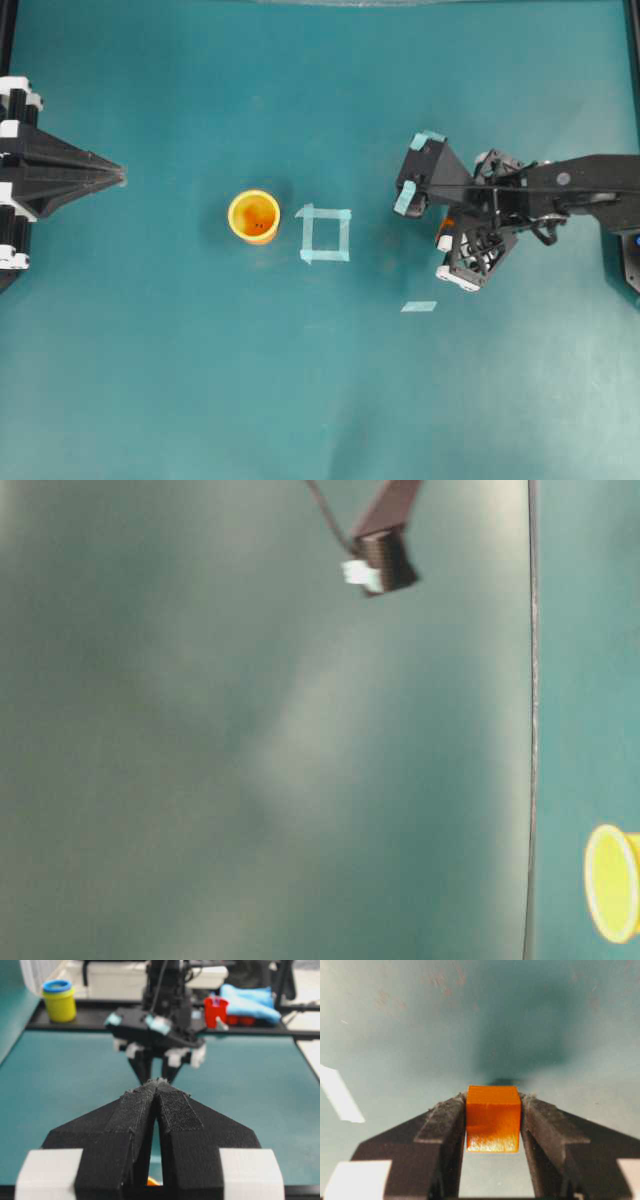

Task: Lift the orange block with right arm.
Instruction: 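Close the right gripper fingers around the orange cube, then raise the right gripper holding the orange cube upward off the table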

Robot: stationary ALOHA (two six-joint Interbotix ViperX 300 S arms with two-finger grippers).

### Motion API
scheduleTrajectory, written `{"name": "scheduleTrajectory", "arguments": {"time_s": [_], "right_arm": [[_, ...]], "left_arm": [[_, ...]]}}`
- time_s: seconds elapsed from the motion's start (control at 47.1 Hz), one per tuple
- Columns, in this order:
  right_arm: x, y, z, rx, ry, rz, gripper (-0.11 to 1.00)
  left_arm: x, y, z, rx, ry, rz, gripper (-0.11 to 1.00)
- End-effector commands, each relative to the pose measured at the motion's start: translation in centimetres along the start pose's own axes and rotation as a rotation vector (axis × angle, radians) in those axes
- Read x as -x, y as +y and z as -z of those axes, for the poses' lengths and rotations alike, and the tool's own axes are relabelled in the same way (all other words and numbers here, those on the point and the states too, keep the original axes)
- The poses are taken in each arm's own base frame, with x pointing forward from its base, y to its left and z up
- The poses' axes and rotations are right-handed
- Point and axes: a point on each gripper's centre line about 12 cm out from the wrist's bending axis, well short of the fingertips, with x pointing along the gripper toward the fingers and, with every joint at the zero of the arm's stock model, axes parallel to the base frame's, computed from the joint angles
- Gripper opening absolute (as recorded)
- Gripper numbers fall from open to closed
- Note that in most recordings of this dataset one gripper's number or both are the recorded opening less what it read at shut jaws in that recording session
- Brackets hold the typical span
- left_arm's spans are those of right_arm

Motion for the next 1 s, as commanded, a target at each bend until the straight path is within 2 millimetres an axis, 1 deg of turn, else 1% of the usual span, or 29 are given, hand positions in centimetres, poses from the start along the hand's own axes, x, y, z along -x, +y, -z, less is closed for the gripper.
{"name": "scheduleTrajectory", "arguments": {"time_s": [0.0,0.51,0.765,0.977], "right_arm": [[2.0,0.3,-1.1,-0.004,-0.041,-0.013,0.42],[10.2,0.7,-3.5,-0.021,-0.072,-0.008,0.42],[13.3,0.9,-4.8,-0.030,-0.056,0.004,0.42],[15.3,1.1,-5.6,-0.032,-0.049,0.011,0.42]], "left_arm": [[-0.2,0.1,-1.1,-0.005,-0.029,-0.003,0.00],[-0.2,0.1,-1.2,-0.003,-0.031,-0.003,0.00],[-0.2,0.1,-1.2,-0.002,-0.031,-0.003,0.00],[-0.2,0.1,-1.2,-0.002,-0.032,-0.003,0.00]]}}
